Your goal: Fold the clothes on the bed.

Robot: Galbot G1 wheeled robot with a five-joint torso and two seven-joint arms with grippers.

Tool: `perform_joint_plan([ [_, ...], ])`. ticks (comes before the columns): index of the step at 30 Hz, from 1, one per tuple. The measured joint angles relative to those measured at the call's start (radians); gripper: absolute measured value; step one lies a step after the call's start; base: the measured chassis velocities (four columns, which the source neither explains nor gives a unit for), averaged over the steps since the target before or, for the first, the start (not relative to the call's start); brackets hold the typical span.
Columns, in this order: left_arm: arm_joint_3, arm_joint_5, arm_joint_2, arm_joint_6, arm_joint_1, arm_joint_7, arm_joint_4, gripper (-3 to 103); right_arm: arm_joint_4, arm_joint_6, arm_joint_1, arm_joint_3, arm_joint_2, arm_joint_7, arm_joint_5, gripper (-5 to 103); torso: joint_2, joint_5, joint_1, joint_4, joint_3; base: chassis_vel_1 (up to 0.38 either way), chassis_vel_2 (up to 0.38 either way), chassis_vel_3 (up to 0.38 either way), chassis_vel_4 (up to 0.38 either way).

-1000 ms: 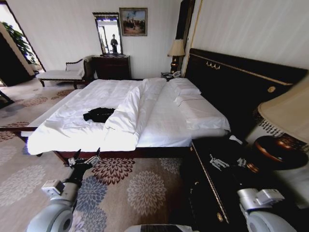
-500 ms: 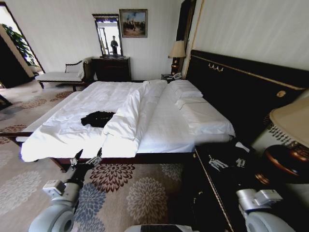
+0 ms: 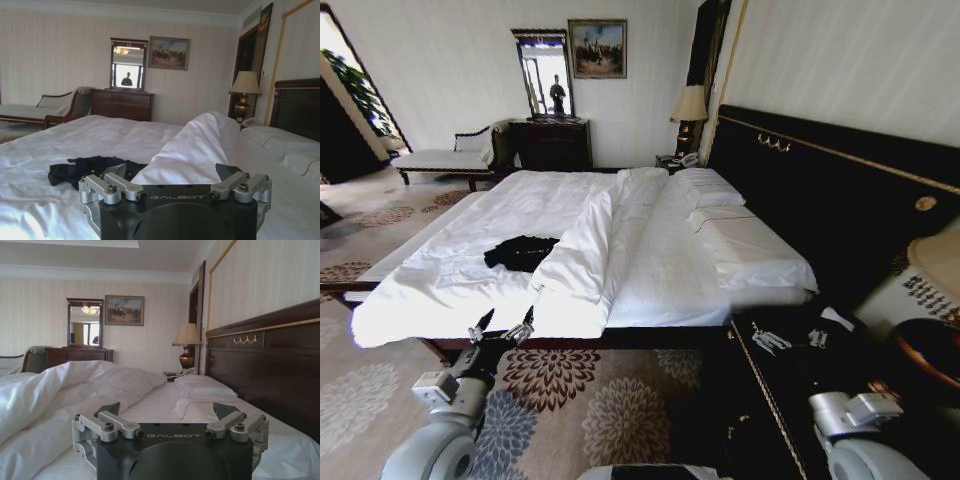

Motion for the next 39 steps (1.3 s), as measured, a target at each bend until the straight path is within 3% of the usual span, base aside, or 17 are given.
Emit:
perform_joint_plan([
  [25,-0.011,0.042,-0.013,-0.014,0.011,0.017,0.002,100,0.011,-0.008,-0.006,0.007,0.003,0.015,0.004,100,0.000,0.0001,0.000,0.0001,0.000,-0.162,0.155,0.157,-0.163],
  [39,-0.010,0.050,-0.011,-0.020,-0.006,0.015,0.027,100,-0.021,0.001,0.010,-0.016,0.009,0.038,-0.044,100,0.000,-0.0001,0.000,0.0001,0.000,-0.170,0.157,0.162,-0.168],
])
